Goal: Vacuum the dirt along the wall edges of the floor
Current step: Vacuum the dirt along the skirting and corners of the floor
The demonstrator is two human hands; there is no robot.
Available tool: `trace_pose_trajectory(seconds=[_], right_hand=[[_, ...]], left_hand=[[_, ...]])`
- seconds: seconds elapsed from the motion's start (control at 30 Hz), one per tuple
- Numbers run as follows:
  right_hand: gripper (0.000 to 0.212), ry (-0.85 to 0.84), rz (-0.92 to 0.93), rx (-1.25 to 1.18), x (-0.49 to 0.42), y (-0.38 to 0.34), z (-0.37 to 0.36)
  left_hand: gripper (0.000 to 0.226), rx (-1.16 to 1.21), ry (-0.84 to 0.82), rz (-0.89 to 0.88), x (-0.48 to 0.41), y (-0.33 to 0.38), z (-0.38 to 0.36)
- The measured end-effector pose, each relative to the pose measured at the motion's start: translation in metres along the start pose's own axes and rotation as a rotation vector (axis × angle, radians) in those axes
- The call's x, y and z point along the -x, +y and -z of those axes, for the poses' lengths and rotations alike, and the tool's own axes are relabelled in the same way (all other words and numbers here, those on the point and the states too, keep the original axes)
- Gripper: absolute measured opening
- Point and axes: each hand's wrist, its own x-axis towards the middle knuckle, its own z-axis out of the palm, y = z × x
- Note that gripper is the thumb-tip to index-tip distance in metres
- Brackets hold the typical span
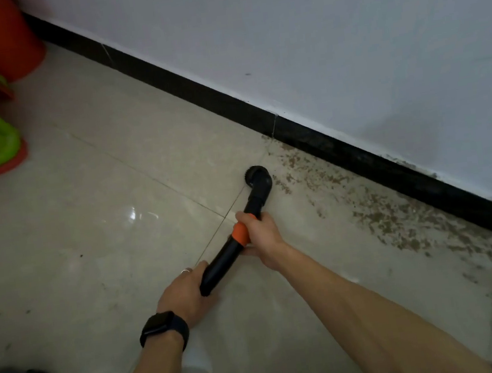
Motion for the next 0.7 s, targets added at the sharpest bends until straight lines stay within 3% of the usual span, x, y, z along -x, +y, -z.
trace_pose_trajectory(seconds=[0.23, 0.4, 0.7], right_hand=[[0.030, 0.090, -0.017, -0.195, 0.033, 0.057, 0.011], [0.024, 0.118, 0.001, -0.215, 0.042, 0.056, 0.031], [0.033, 0.111, 0.056, -0.114, 0.026, 0.023, 0.045]], left_hand=[[0.023, -0.246, -0.070, -0.032, 0.036, -0.008, -0.001], [0.037, -0.318, -0.084, -0.077, 0.037, 0.011, -0.003], [0.055, -0.421, 0.105, -0.242, 0.028, 0.039, -0.011]])
